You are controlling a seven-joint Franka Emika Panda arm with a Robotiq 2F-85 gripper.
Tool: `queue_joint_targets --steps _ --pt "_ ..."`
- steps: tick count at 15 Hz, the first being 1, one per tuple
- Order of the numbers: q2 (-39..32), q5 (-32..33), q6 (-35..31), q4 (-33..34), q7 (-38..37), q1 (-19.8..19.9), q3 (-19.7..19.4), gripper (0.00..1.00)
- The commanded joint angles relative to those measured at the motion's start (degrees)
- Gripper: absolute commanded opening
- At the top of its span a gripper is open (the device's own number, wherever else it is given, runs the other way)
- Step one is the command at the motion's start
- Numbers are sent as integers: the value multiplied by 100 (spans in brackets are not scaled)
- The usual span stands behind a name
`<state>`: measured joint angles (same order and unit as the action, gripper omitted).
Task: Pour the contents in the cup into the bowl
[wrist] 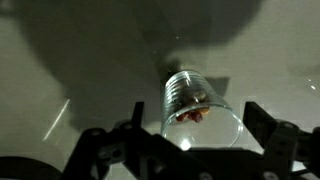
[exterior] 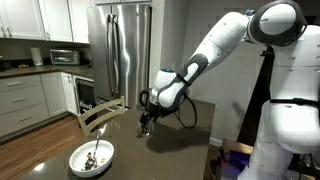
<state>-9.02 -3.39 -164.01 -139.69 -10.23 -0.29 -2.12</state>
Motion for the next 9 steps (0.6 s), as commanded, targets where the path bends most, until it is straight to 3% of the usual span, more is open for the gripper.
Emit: queue_joint_targets --steps 1,9 --pt "32 17 16 -15 -7 -2 -10 100" --pt "-168 -79 -409 -5 99 7 75 100"
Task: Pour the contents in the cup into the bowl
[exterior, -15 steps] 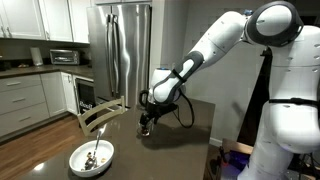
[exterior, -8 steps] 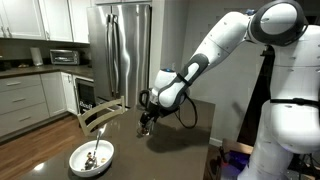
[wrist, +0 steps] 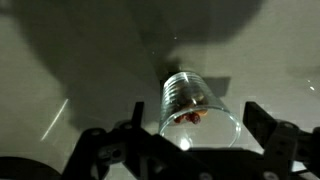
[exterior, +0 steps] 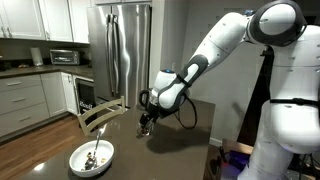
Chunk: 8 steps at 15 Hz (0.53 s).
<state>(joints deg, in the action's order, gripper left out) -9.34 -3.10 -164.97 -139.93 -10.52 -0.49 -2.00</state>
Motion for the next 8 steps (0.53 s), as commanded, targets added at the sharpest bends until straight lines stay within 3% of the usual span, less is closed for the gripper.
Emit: queue_joint_targets --steps 1,8 --pt "-172 -102 -440 19 147 28 74 100" --pt "-455 -168 -1069 0 173 53 173 100"
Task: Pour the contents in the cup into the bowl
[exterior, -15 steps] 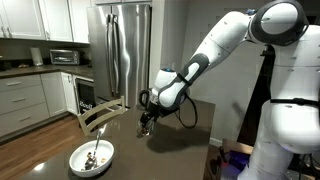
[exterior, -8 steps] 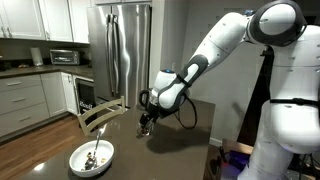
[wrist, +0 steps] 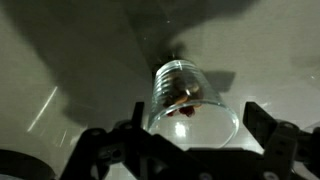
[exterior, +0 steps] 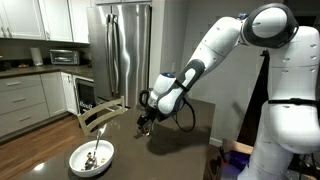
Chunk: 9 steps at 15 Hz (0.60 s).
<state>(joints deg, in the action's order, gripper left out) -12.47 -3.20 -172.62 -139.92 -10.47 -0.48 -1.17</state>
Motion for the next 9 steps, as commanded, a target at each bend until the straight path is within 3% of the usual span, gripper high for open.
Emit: queue_joint_targets --steps 1,9 --pt "-169 -148 -396 -20 161 46 86 100" --pt "-253 -106 -957 -164 137 15 23 100"
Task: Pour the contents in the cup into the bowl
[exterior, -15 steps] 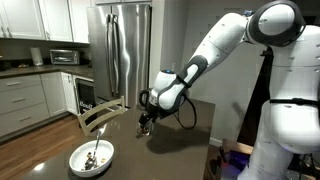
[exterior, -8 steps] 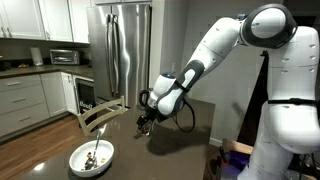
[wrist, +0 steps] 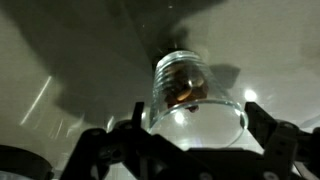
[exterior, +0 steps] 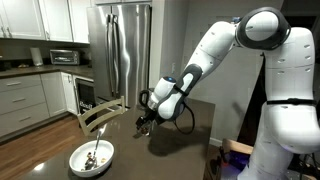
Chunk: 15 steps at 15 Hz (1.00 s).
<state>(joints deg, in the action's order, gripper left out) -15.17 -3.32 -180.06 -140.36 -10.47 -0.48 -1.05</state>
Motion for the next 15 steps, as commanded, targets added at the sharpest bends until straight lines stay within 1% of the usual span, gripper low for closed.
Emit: queue_joint_targets --steps 1,2,3,5,7,12,15 --pt "40 -93 -184 -137 139 16 10 100" --pt "50 -102 -176 -147 149 34 37 94" --pt "58 -101 -170 -154 149 34 35 73" --pt "89 -104 -135 -167 158 45 53 68" --pt "110 -100 -99 -175 171 51 67 56" --pt "287 -96 112 -235 230 85 162 55" --pt "446 -57 284 -260 240 41 144 55"
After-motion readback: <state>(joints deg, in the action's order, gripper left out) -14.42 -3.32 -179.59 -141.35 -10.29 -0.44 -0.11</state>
